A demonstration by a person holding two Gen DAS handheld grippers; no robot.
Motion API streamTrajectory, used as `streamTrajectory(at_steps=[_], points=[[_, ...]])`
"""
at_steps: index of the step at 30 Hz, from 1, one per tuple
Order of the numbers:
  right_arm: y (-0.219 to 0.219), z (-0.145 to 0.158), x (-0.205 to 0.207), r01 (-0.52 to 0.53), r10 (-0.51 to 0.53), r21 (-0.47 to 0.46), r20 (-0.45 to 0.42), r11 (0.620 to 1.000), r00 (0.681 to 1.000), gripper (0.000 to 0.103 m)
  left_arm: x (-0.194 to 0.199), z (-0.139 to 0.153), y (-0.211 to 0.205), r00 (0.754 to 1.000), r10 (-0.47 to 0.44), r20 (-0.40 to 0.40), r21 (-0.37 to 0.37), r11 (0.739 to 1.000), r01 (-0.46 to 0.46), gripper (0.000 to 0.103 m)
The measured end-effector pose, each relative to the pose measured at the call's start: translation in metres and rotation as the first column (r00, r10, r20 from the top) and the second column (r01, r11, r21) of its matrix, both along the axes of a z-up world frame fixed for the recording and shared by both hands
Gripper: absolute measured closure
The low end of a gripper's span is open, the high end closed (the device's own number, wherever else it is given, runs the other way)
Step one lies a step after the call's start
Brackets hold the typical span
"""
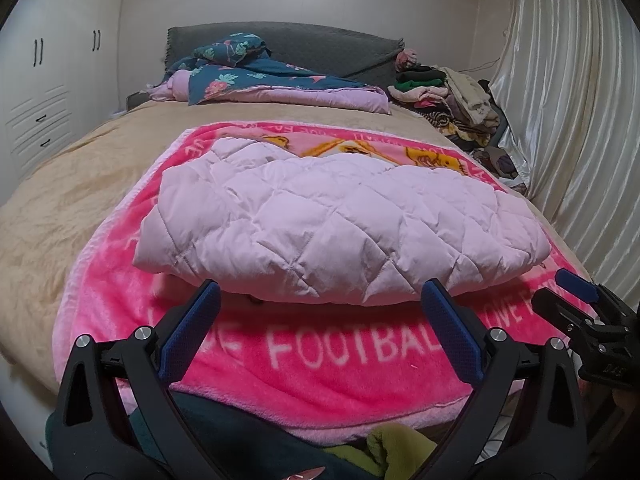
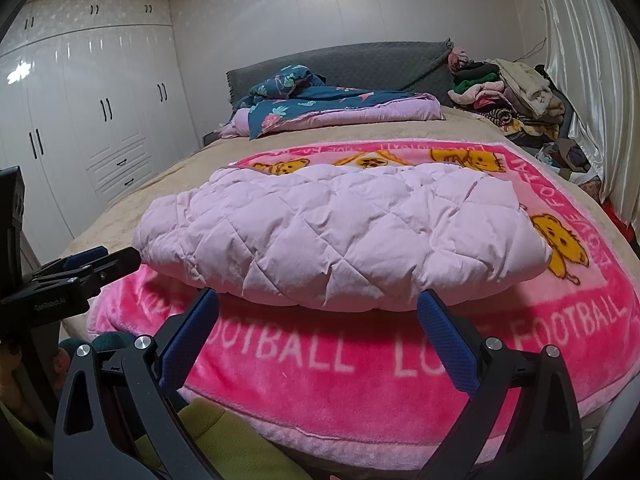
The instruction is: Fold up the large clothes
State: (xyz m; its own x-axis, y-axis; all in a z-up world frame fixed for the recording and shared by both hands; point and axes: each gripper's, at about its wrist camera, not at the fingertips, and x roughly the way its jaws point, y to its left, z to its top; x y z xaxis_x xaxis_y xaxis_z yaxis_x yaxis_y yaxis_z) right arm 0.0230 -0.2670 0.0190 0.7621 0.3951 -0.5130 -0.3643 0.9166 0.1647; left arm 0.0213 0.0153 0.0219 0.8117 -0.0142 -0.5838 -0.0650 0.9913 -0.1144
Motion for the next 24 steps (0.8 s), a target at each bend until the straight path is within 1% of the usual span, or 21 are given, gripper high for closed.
streamTrajectory(at_steps=[24], points=[[0.0009, -0.0003, -0.0003, 0.0, 0.0, -0.003, 0.005, 1.0, 1.0, 0.004, -0.0015, 0.0018, 0.0035, 1.0, 0.015, -0.009, 0.001, 1.0, -0.015, 0.009]])
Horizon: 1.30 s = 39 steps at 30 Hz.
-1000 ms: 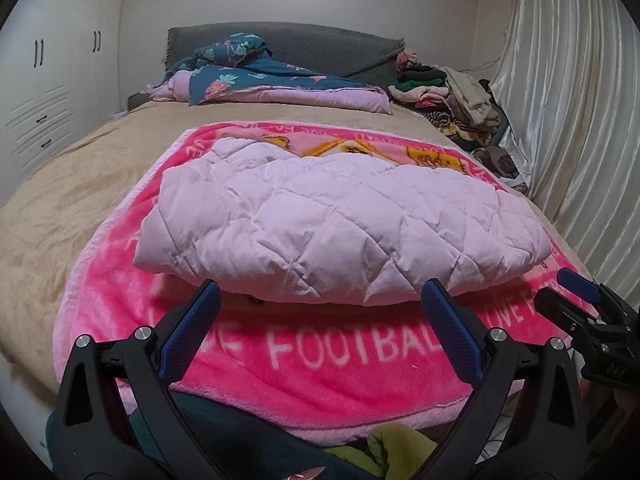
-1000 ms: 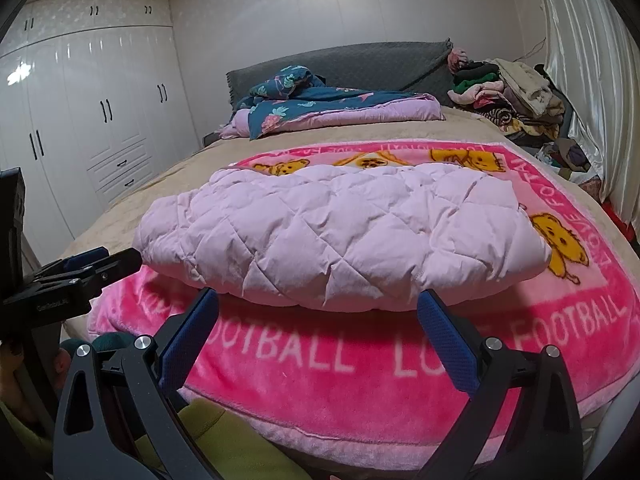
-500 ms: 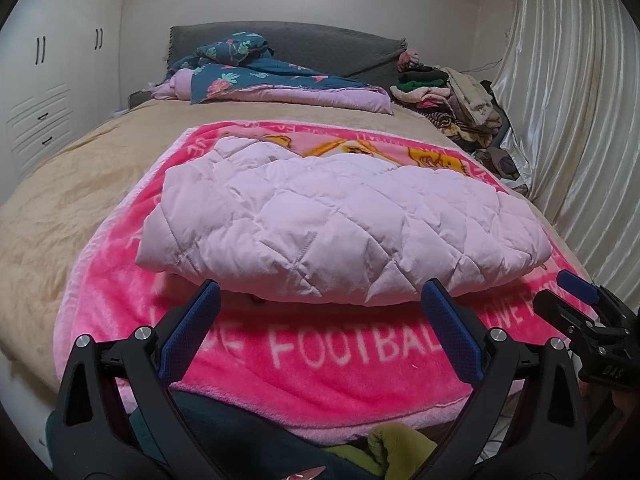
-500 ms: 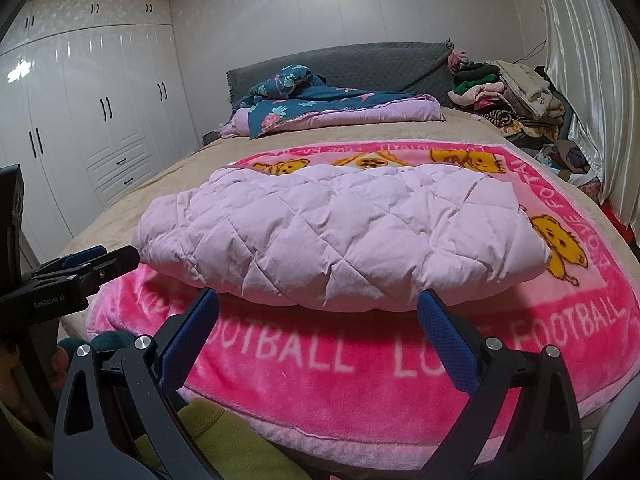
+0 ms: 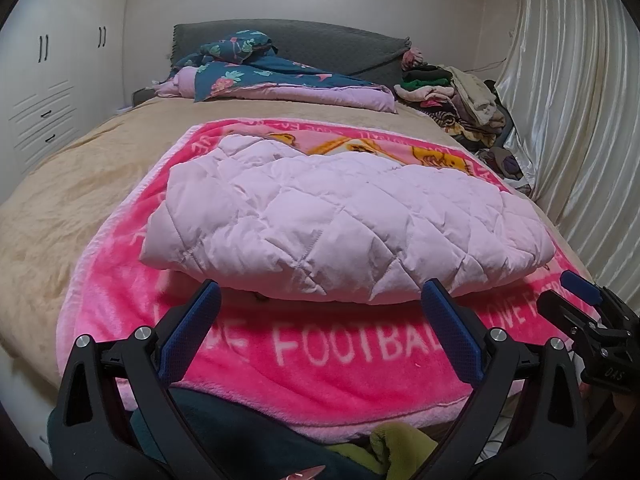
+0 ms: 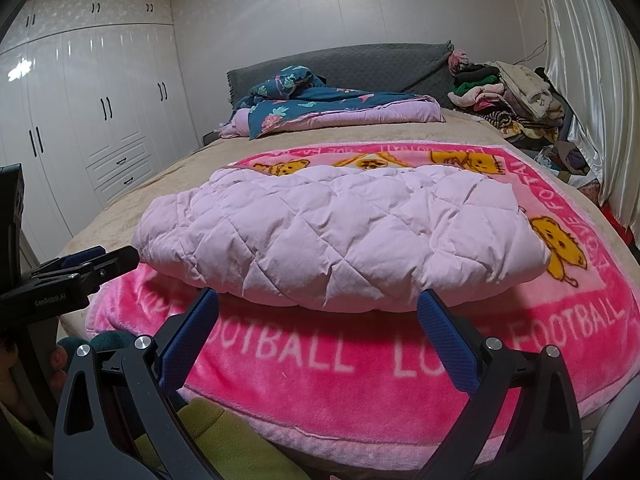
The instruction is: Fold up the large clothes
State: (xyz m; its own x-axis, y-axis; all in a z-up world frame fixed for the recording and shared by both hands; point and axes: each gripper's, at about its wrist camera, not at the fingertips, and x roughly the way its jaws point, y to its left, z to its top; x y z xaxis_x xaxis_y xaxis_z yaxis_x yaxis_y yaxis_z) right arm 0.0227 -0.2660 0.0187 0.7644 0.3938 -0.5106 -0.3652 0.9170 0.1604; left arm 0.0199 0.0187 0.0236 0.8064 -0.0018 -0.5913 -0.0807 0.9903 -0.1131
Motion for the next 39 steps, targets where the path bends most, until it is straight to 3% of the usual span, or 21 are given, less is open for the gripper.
streamTrajectory(at_steps=[23, 30, 39], points=[[0.003, 0.0, -0.001, -0.006, 0.006, -0.018, 0.007, 1.0, 1.0, 0.004, -0.003, 0.001, 0.001, 1.0, 0.008, -0.008, -0.003, 1.0, -0.008, 0.009], [0.0, 0.005, -0.006, -0.001, 0.002, -0.029, 0.027, 1.0, 1.0, 0.004, -0.01, 0.004, 0.004, 1.0, -0.015, 0.0, -0.039, 0.999, 0.015, 0.009], [-0.007, 0.01, -0.006, 0.018, -0.017, -0.045, 0.041, 0.999, 0.999, 0.004, -0.005, -0.002, 0.012, 0.999, 0.017, -0.051, -0.058, 0.998, -0.02, 0.009]])
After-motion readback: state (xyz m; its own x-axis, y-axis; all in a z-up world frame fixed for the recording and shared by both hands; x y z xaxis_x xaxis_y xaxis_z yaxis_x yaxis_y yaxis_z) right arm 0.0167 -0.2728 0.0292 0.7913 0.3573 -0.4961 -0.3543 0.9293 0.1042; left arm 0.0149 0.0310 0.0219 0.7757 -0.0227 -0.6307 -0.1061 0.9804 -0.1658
